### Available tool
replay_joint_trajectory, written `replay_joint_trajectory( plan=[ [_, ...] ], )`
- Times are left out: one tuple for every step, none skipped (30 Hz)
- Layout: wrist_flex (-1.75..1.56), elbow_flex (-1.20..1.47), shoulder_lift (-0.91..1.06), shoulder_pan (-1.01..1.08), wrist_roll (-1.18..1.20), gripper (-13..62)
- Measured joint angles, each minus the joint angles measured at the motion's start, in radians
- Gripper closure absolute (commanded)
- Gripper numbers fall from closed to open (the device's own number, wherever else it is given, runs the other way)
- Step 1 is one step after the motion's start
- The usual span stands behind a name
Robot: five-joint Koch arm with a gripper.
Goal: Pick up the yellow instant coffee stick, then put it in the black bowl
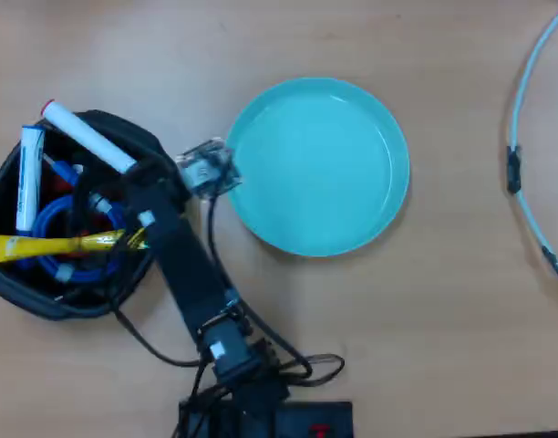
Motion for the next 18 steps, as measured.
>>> replay_joint_trajectory(
  plan=[
    [-0.002,0.000,0.002,0.044,-0.018,20.6],
    [-0.003,0.008,0.005,0.087,-0.034,20.6],
    [-0.003,0.034,0.011,0.123,-0.044,20.6],
    [-0.006,0.072,0.023,0.149,-0.044,20.6],
    [-0.014,0.126,0.038,0.170,-0.044,20.6],
    [-0.035,0.204,0.057,0.190,-0.044,20.6],
    [-0.075,0.285,0.077,0.210,-0.044,20.6],
    [-0.132,0.376,0.107,0.233,-0.044,20.6],
    [-0.207,0.476,0.147,0.256,-0.048,20.6],
    [-0.287,0.575,0.196,0.279,-0.055,20.6],
    [-0.360,0.667,0.250,0.296,-0.061,20.6],
    [-0.425,0.744,0.311,0.307,-0.061,20.6],
    [-0.480,0.816,0.380,0.314,-0.063,20.6],
    [-0.522,0.884,0.442,0.325,-0.061,20.6],
    [-0.555,0.959,0.505,0.339,-0.061,20.6],
    [-0.581,1.035,0.565,0.353,-0.061,20.6],
    [-0.604,1.115,0.624,0.371,-0.054,20.6],
    [-0.634,1.201,0.680,0.388,-0.040,20.6]
  ],
)
